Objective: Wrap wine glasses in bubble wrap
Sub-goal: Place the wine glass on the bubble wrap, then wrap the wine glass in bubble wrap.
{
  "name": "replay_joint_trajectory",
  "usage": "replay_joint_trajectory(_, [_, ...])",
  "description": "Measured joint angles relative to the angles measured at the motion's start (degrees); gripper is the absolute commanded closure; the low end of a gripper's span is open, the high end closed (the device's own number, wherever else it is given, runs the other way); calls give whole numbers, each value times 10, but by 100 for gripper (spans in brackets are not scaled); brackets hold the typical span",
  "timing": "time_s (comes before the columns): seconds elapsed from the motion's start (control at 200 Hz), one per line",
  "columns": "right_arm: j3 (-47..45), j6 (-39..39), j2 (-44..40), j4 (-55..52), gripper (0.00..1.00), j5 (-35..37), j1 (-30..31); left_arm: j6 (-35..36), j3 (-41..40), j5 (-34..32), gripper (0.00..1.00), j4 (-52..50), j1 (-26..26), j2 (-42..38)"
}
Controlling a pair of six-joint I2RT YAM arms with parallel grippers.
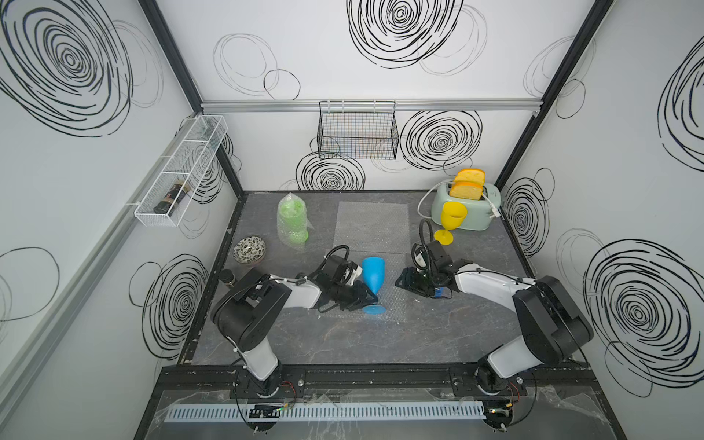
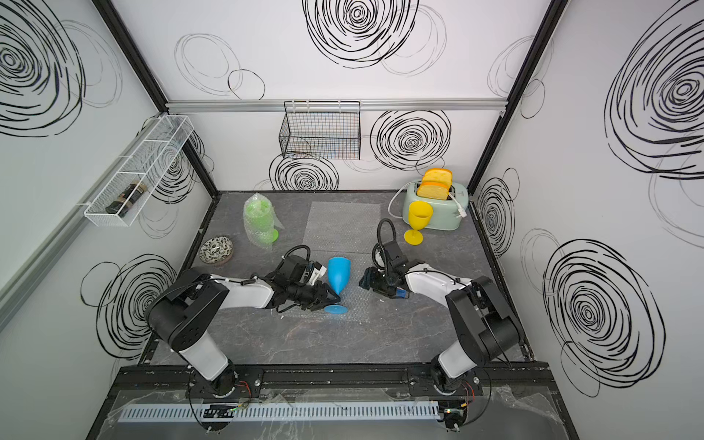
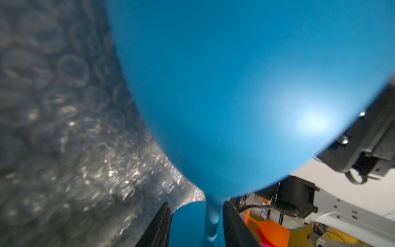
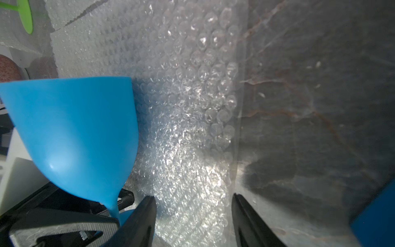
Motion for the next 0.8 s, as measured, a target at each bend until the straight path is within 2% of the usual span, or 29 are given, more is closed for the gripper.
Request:
replay_joint_trajectory(0.155, [2, 0, 1, 3, 38, -2, -3, 14, 2, -4, 30, -22, 19, -29])
replay_joint_trajectory(0.23, [5, -2, 4, 4, 37, -2, -4, 19, 3, -4, 26, -25, 32, -37])
replay_joint_trajectory(0.35, [5, -2, 7, 4, 37, -3, -10, 34, 23, -4, 26, -52, 47, -37])
replay_joint_trajectory(0.46, [5, -2, 11, 5, 37, -3, -12, 49, 60, -2, 31, -66, 60, -28])
replay_joint_trajectory(0.801, [5, -2, 40, 26, 36, -14, -16, 104, 136, 3, 33, -105, 80, 46])
